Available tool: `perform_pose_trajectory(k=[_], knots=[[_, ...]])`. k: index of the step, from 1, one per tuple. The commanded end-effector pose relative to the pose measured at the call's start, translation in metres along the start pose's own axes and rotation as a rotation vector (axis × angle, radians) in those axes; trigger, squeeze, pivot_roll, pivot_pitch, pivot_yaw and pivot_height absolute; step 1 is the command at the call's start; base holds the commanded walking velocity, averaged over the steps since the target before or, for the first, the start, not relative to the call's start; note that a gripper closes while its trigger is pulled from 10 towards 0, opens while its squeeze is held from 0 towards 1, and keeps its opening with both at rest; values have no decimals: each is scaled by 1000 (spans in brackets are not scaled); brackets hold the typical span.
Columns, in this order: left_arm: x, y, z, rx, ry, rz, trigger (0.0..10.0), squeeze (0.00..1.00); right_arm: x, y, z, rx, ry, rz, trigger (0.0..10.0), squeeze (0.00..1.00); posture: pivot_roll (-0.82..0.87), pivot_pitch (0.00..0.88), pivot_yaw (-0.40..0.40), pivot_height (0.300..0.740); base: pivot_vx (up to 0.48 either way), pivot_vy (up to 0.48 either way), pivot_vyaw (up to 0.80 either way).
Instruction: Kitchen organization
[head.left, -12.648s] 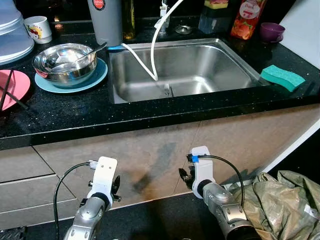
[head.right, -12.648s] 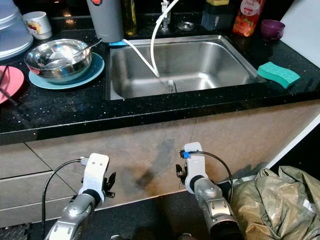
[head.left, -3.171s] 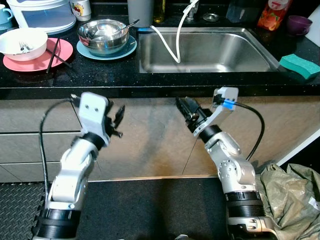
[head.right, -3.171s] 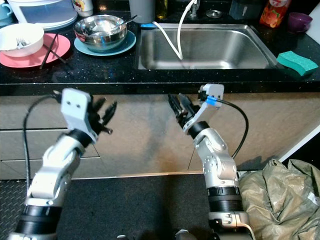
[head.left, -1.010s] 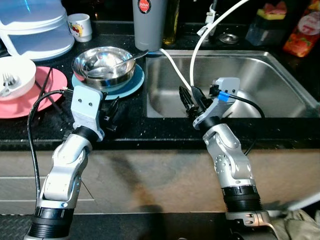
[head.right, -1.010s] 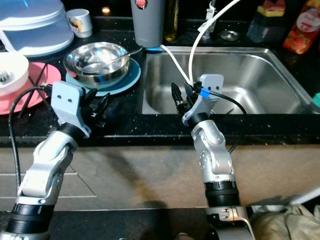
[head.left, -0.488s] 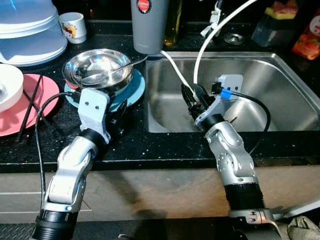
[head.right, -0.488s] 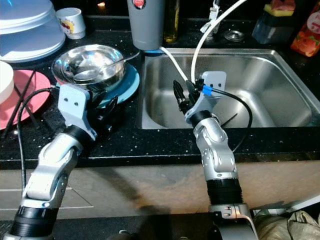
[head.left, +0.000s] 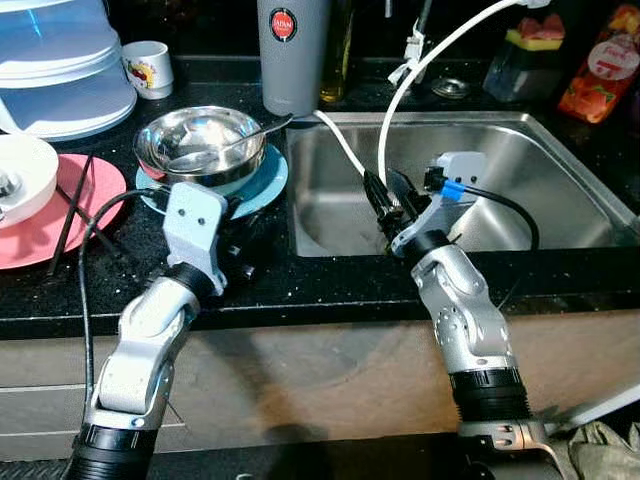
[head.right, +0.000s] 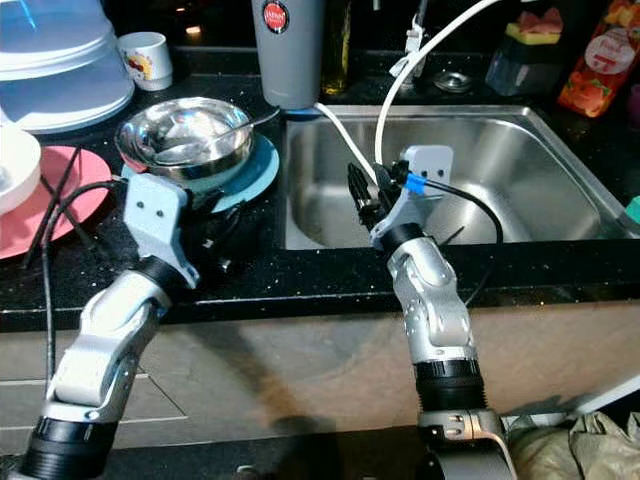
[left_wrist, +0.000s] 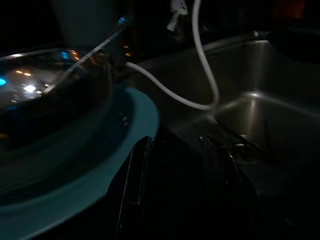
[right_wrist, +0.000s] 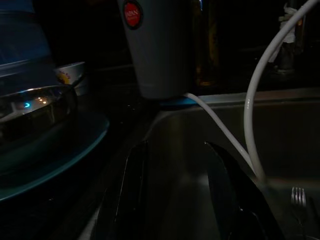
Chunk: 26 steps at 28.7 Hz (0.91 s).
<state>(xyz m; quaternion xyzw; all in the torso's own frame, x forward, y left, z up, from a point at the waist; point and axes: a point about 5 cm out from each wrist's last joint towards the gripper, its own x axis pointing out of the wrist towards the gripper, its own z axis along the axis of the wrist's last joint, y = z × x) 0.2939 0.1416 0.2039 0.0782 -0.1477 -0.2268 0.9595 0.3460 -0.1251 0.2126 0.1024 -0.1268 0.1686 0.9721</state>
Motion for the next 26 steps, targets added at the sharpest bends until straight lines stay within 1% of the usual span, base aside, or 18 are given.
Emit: perform_pose_trajectory(k=[1, 3, 7, 12, 25, 26], knots=[[-3, -3, 0, -10, 8, -23, 10000, 0, -2, -2, -4, 1, 23, -5, 10000, 0, 47, 105, -48, 740, 0, 0, 0], [-3, -3, 0, -10, 7, -21, 10000, 0, -2, -2, -4, 1, 23, -4, 10000, 0, 47, 105, -48, 740, 0, 0, 0], [-3, -3, 0, 7, 13, -15, 10000, 0, -1, -2, -4, 1, 23, -2, 10000, 0, 45, 101, -47, 740, 0, -418, 0], [-3, -3, -1, -26, 20, -5, 10000, 0, -2, -2, -5, 1, 25, -1, 10000, 0, 44, 100, -46, 740, 0, 0, 0], [-6, 4, 2, -51, 13, 22, 10000, 0, -1, 1, -4, 2, 24, 10, 10000, 0, 46, 94, -48, 740, 0, 0, 0], [-6, 4, 1, -65, 15, 23, 10000, 0, -1, 1, -4, 2, 23, 10, 10000, 0, 48, 95, -49, 740, 0, 0, 0]])
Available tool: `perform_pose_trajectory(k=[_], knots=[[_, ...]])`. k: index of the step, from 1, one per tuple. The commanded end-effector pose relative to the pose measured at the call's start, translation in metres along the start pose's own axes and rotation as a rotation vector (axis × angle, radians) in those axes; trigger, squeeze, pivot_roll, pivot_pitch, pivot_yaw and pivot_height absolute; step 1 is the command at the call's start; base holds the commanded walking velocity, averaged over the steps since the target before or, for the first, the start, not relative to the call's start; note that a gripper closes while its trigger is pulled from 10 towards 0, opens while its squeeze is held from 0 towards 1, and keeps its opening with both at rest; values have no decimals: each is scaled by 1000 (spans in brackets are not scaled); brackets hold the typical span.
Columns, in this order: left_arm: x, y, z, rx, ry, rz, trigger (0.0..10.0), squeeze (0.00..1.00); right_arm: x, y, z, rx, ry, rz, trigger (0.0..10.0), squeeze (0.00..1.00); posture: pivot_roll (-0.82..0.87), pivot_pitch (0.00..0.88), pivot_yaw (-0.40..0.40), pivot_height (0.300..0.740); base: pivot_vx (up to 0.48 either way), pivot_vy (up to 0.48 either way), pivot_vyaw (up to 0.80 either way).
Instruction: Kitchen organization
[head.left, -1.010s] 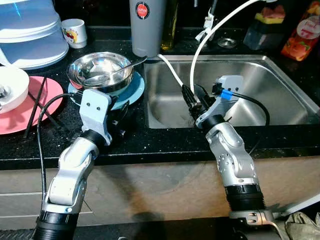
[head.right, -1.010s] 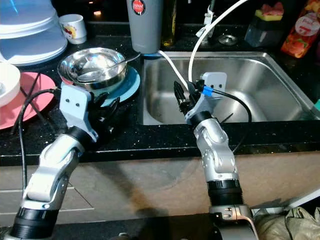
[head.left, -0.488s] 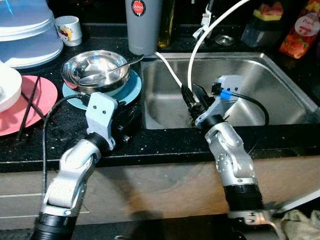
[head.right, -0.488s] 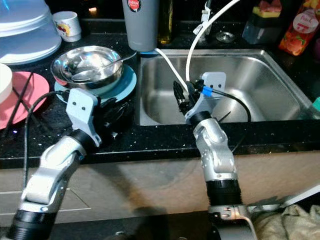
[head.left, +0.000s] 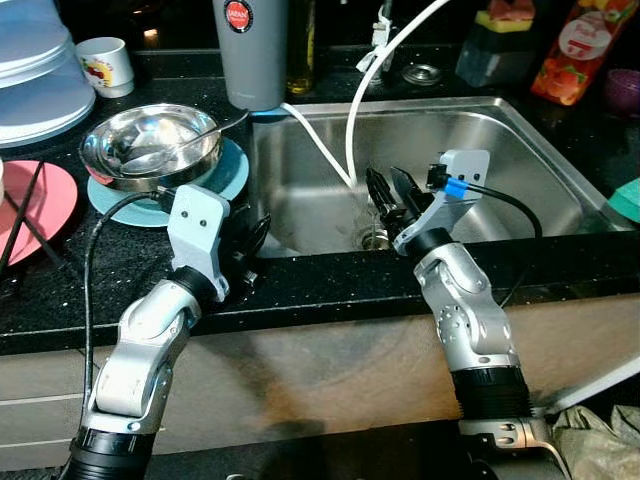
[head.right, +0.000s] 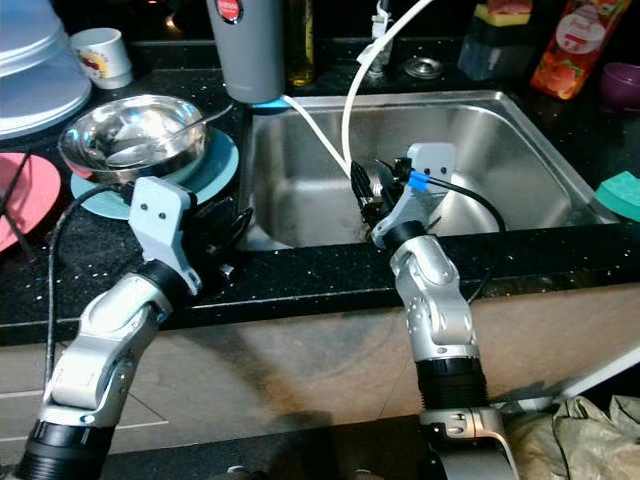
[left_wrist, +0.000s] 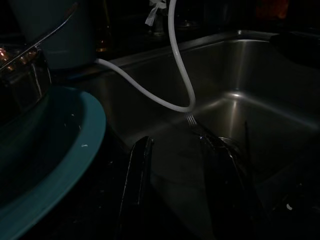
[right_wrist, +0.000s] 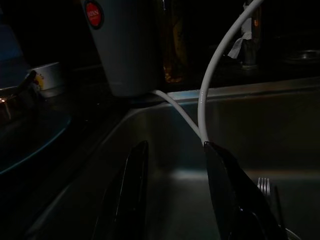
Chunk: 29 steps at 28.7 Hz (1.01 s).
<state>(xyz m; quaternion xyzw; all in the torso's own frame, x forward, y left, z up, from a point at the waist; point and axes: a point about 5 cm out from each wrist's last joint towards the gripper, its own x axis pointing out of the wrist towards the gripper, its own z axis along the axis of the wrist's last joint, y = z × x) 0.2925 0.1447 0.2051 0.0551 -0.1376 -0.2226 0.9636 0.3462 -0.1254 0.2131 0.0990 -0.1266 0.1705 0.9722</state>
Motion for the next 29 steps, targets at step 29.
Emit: perform_pose_trajectory(k=[29], knots=[[-4, -21, 35, -16, -67, -343, 10000, 0, 3, -6, 0, -19, 49, 31, 10000, 0, 48, 102, -57, 740, 0, 44, 0]])
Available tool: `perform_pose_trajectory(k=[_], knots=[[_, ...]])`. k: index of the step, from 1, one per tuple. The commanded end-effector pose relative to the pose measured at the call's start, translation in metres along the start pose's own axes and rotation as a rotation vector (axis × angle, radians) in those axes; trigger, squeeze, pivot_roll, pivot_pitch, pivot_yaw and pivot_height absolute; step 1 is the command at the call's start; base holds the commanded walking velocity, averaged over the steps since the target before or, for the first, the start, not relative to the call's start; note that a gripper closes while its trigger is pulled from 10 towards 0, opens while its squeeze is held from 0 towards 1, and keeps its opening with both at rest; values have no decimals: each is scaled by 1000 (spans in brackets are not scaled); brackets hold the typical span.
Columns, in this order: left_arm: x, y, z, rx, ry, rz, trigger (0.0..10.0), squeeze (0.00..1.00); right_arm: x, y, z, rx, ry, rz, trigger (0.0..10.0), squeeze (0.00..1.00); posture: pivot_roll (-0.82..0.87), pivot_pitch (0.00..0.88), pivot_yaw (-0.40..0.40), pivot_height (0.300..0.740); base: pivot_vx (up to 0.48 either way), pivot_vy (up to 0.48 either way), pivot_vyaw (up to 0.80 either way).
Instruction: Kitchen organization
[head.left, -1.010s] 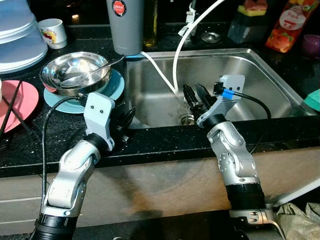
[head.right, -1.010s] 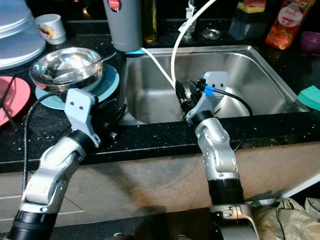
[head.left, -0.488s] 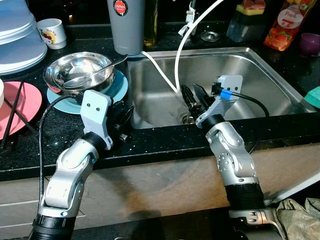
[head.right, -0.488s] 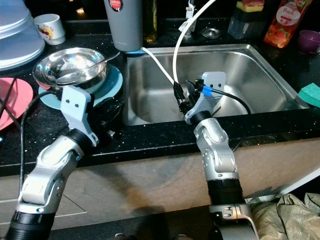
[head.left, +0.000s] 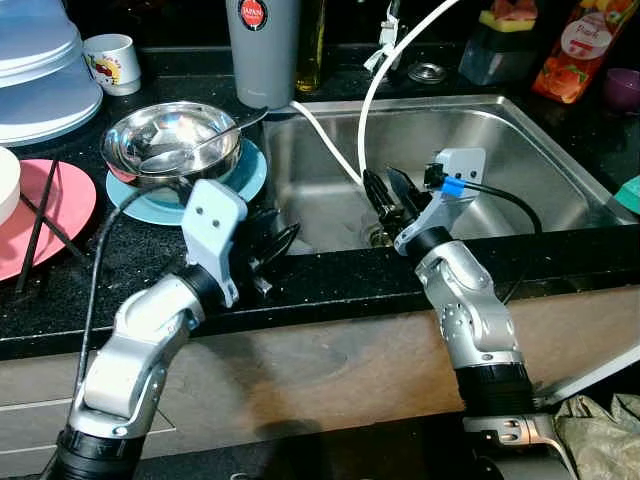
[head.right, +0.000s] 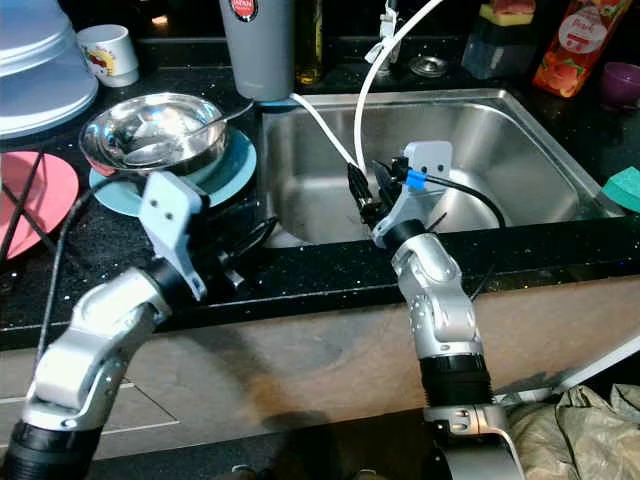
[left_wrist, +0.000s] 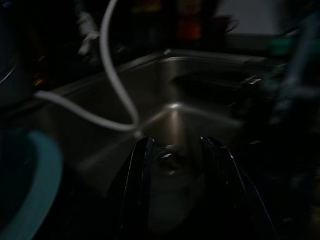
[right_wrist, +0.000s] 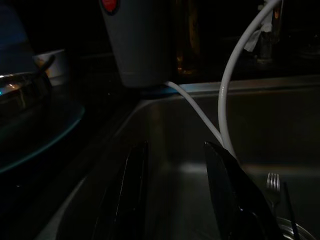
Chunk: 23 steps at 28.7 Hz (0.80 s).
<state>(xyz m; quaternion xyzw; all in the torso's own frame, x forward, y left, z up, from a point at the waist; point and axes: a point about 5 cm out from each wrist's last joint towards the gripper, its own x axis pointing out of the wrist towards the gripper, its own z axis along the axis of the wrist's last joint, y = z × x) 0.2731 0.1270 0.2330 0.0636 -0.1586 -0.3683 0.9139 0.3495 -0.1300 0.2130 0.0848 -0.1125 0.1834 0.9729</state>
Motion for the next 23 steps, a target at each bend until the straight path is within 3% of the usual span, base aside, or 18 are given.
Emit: perform_pose_trajectory(k=[1, 5, 11, 17, 18, 19, 23], knots=[[-1, -2, 3, -8, -1, -38, 10000, 0, 1, 0, -1, 1, 14, 6, 10000, 0, 48, 102, -57, 740, 0, 0, 0], [-3, -2, 9, -10, -1, -85, 10000, 0, 2, -1, 0, 2, 13, 9, 10000, 0, 48, 102, -57, 740, 0, 0, 0], [2, 19, 10, -6, 2, 108, 10000, 0, 3, 0, 0, 7, 14, 9, 10000, 0, 49, 105, -54, 740, 0, 0, 0], [2, 19, 6, 53, 45, 124, 10000, 0, 1, 2, -2, 11, 18, 12, 10000, 0, 47, 106, -51, 740, 0, -160, 0], [2, 19, 7, 35, 32, 132, 10000, 0, 1, 2, -2, 11, 18, 12, 10000, 0, 47, 107, -51, 740, 0, 0, 0], [3, 22, 7, -70, 7, 155, 10000, 0, 1, 2, -2, 11, 18, 11, 10000, 0, 47, 107, -51, 740, 0, 0, 0], [3, 24, 10, -31, 8, 174, 10000, 0, 1, 2, -1, 11, 16, 11, 10000, 0, 47, 107, -50, 740, 0, 0, 0]])
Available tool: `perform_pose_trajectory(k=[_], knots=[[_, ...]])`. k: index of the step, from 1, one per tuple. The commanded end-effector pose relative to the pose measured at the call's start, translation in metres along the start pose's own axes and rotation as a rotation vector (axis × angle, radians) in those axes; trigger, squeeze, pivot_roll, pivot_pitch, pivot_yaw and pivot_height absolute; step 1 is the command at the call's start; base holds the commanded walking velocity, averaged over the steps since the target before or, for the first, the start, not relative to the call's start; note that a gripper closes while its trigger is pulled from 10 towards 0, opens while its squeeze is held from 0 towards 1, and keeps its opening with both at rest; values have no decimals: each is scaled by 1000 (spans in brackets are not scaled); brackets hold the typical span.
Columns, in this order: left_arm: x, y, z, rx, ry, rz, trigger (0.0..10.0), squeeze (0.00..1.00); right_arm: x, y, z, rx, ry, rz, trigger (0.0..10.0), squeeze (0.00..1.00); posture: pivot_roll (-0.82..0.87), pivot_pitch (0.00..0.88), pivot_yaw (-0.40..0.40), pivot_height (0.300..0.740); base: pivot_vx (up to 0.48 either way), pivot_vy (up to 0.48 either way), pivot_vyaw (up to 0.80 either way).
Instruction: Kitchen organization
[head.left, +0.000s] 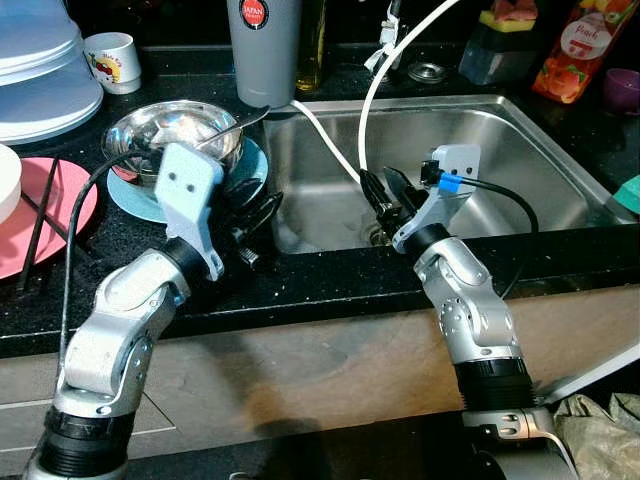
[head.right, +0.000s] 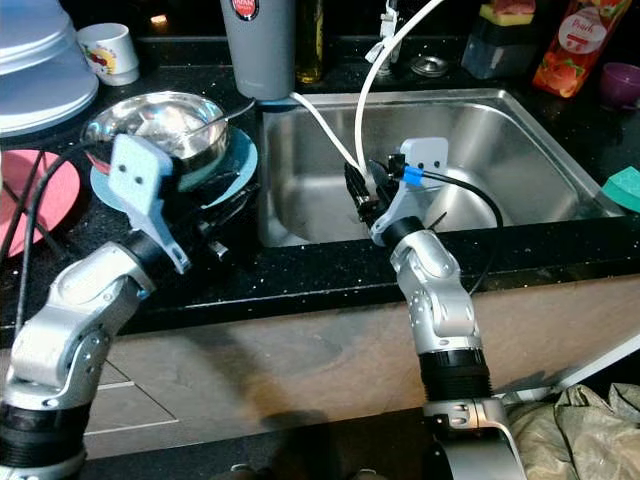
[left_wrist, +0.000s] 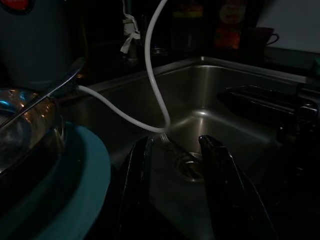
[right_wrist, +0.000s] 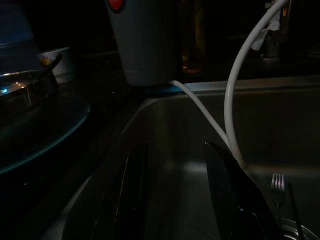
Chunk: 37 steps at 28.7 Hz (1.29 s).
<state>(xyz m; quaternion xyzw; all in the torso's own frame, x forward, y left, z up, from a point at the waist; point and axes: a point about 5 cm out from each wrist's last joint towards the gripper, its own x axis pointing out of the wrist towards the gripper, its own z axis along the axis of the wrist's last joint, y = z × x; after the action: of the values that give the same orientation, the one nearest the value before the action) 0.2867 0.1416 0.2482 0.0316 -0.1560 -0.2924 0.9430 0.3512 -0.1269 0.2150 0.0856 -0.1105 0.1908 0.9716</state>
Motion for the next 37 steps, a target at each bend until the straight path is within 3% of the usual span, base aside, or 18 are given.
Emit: perform_pose_trajectory(k=[1, 8, 12, 15, 16, 17, 20, 24, 25, 26, 27, 32, 37], knots=[[1, 1, 1, 28, 9, 6, 10000, 0, -2, 0, -2, 7, 10, -3, 10000, 0, 47, 107, -50, 740, 0, 0, 0], [1, 2, 6, 45, -27, 15, 10000, 0, -2, 0, -2, 9, 10, 0, 10000, 0, 47, 108, -49, 740, 0, 0, 0], [2, 5, 11, 111, -23, 17, 10000, 0, -2, 1, -1, 8, 9, 4, 10000, 0, 47, 110, -51, 740, 0, 0, 0], [3, 1, 18, 83, -46, -43, 10000, 0, -2, 1, 0, 9, 7, 5, 10000, 0, 47, 110, -52, 740, 0, 0, 0], [3, -8, 28, 55, -70, -155, 10000, 0, -1, 1, 2, 11, 4, 8, 10000, 0, 50, 108, -54, 740, 0, 0, 0], [2, -11, 31, 54, -77, -188, 10000, 0, 0, 1, 2, 11, 3, 9, 10000, 0, 50, 108, -54, 740, 0, 0, 0], [4, -7, 39, 111, -86, -169, 10000, 0, 1, 2, 2, 11, 1, 12, 10000, 0, 51, 108, -54, 740, 0, 0, 0], [11, 6, 49, 220, -127, -53, 10000, 0, 1, 3, 3, 14, 0, 17, 10000, 0, 53, 105, -56, 740, 0, 0, 0], [12, 7, 51, 237, -140, -29, 10000, 208, 1, 3, 2, 14, 0, 17, 10000, 0, 52, 103, -55, 740, 0, 0, 0], [13, 9, 53, 237, -160, -5, 10000, 933, 1, 3, 2, 15, -1, 17, 10000, 0, 51, 101, -53, 740, 0, 0, 0], [14, 11, 55, 246, -174, 16, 10000, 1000, 1, 4, 2, 16, -1, 17, 10000, 0, 50, 100, -53, 740, 0, 0, 0], [13, 35, 40, 406, -31, 143, 10000, 1000, 2, 7, 3, 26, -8, 19, 10000, 0, 53, 95, -53, 740, 0, 0, 0], [17, 48, 34, 415, -3, 192, 10000, 1000, 6, 11, 4, 39, -18, 31, 10000, 0, 54, 94, -51, 740, 0, 0, 0]])
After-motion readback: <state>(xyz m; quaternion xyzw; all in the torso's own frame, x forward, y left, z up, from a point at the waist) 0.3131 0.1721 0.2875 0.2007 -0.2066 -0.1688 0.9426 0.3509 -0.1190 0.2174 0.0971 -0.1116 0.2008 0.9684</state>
